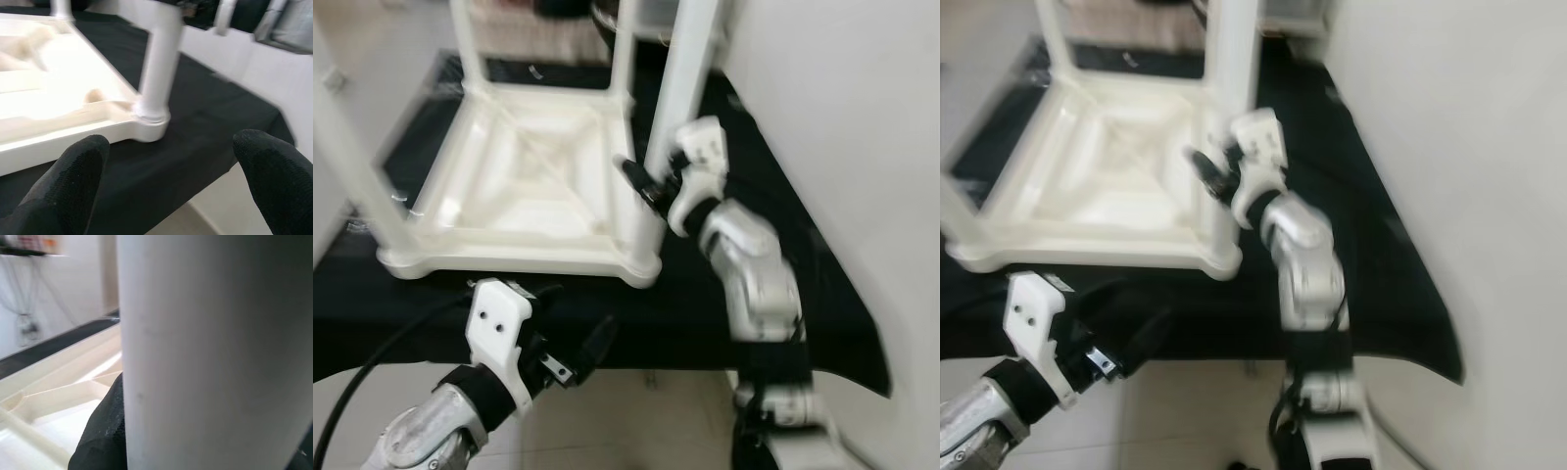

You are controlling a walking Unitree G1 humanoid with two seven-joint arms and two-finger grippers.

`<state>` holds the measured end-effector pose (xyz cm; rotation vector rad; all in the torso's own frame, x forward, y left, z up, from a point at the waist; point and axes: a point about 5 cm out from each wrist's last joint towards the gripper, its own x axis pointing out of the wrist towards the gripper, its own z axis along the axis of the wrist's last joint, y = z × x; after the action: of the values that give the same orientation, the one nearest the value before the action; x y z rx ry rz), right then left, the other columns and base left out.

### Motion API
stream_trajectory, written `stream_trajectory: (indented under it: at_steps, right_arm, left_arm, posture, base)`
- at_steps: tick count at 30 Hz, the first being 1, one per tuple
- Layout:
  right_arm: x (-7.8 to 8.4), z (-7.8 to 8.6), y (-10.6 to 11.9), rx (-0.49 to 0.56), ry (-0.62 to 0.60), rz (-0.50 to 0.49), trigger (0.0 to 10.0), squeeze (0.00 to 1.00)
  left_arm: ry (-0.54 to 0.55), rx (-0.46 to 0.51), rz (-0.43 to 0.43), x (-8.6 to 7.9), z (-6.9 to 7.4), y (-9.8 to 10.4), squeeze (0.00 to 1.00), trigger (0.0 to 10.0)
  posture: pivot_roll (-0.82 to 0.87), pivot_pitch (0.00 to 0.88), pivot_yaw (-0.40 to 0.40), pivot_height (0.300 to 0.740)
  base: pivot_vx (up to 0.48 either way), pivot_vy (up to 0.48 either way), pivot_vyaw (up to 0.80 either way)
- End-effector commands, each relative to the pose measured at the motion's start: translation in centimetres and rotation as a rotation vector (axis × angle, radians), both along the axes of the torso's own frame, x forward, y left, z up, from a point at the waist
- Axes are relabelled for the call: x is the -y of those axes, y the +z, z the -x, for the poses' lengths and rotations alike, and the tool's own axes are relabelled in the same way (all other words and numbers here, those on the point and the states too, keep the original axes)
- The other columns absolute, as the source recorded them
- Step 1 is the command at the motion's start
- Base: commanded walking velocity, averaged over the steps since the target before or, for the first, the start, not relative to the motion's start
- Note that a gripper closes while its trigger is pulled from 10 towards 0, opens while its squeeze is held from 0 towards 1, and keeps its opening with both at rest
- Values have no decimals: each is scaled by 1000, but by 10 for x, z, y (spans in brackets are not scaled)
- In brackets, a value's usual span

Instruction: Building children table

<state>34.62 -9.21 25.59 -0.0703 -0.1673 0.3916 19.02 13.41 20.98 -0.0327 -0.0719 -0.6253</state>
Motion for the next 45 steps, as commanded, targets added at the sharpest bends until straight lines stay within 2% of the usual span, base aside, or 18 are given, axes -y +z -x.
stream_trajectory:
  at_steps: [1, 3, 4, 5, 10, 11, 15, 16, 17, 19, 20, 21, 22, 25, 29, 38, 39, 45]
  right_arm:
    - [1, -7, -37, -159, -80, 103, 0, 0]
    - [-3, -11, -27, -138, -68, 106, 0, 0]
    - [-5, -13, -20, -123, -59, 113, 2902, 0]
    - [-7, -15, -15, -110, -44, 121, 10000, 0]
    - [-13, -11, -6, -96, -13, 86, 10000, 43]
    - [-15, -8, -5, -100, -12, 66, 10000, 1000]
    - [-14, -13, 13, -48, 73, -17, 10000, 1000]
    - [-16, -15, 21, -26, 173, -43, 10000, 1000]
    - [-15, -18, 29, 6, 242, -58, 10000, 569]
    - [-16, -18, 35, 35, 331, -64, 10000, 569]
    - [-17, -17, 37, 41, 421, -53, 10000, 0]
    - [-19, -14, 39, 63, 546, 7, 10000, 0]
    - [-19, -14, 39, 63, 546, 7, 10000, 0]
    - [-21, -7, 36, 85, 799, 143, 10000, 0]
    - [-19, -7, 38, 67, 951, 147, 10000, 0]
    - [-14, -17, 51, 62, 1081, 92, 10000, 0]
    - [-13, -19, 53, 58, 1097, 77, 0, 0]
    - [-6, -18, 51, 34, 1199, 114, 0, 0]
  left_arm:
    - [-6, -17, -3, -1, -2, -4, 0, 10000]
    - [-5, -15, -4, -2, -3, -4, 0, 10000]
    - [-4, -13, -3, -1, -4, -3, 0, 10000]
    - [-3, -11, -5, -2, -4, -3, 0, 10000]
    - [4, -9, -8, -4, -3, -3, 0, 10000]
    - [6, -10, -9, -4, -3, -3, 0, 10000]
    - [8, -11, -9, -4, -2, -3, 0, 10000]
    - [7, -13, -9, -3, -2, -3, 0, 10000]
    - [6, -14, -8, -3, -1, -4, 0, 10000]
    - [5, -16, -6, -2, -1, -4, 0, 10000]
    - [4, -17, -4, -2, 0, -4, 0, 10000]
    - [1, -19, -2, -1, 0, -4, 0, 10000]
    - [1, -19, -2, -1, 0, -4, 0, 10000]
    - [-1, -23, -2, 1, 3, -5, 0, 10000]
    - [3, -26, -1, 2, 5, -5, 0, 10000]
    - [14, -31, -2, 0, 9, -5, 0, 10000]
    - [14, -32, -2, 0, 10, -5, 0, 10000]
    - [17, -35, -2, 0, 11, -5, 0, 10000]
  posture:
    - [143, 235, -96, 740]
    - [138, 229, -98, 740]
    - [139, 229, -103, 740]
    - [141, 230, -108, 740]
    - [143, 230, -112, 740]
    - [143, 230, -112, 740]
    - [151, 237, -115, 740]
    - [153, 238, -118, 740]
    - [156, 239, -119, 740]
    - [160, 244, -123, 740]
    - [161, 244, -125, 740]
    - [171, 249, -130, 740]
    - [171, 249, -130, 740]
    - [180, 251, -134, 740]
    - [198, 256, -142, 740]
    - [209, 266, -145, 740]
    - [209, 266, -145, 740]
    - [211, 274, -143, 740]
  base:
    - [0, 0, 0]
    - [0, 0, 0]
    - [0, 0, 0]
    - [0, 0, 0]
    - [0, 0, 0]
    - [0, 0, 0]
    - [0, 0, 0]
    - [0, 0, 0]
    - [0, 0, 0]
    - [0, 0, 0]
    - [0, 0, 0]
    - [0, 0, 0]
    - [0, 0, 0]
    - [0, 0, 0]
    - [0, 0, 0]
    - [0, 0, 0]
    - [0, 0, 0]
    - [0, 0, 0]
